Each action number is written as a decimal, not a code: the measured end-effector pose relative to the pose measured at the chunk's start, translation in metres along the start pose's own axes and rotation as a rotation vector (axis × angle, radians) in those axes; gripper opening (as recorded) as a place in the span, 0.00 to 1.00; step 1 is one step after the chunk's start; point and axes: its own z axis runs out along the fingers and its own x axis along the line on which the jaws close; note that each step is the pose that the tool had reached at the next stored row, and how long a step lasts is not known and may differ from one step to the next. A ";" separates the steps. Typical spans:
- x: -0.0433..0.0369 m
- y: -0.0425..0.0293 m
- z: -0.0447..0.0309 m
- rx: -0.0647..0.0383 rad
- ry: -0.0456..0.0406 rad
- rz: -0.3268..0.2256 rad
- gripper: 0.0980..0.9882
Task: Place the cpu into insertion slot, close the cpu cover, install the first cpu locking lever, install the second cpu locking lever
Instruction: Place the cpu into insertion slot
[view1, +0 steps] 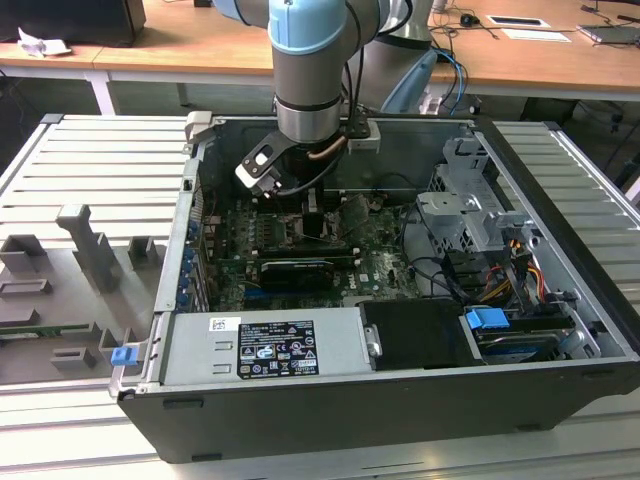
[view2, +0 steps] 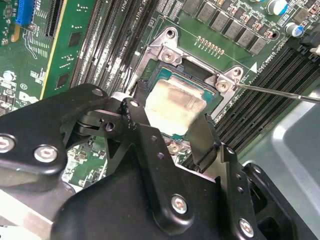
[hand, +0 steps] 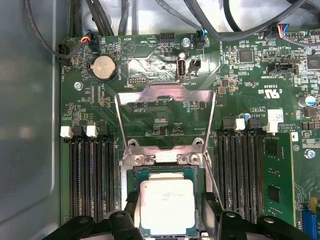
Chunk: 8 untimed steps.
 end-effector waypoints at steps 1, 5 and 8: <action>0.0004 0.0000 0.0001 0.000 0.0026 0.000 0.56; 0.0004 0.0002 -0.0022 0.000 0.0025 0.000 0.56; 0.0005 0.0004 -0.0058 0.000 0.0025 0.000 0.56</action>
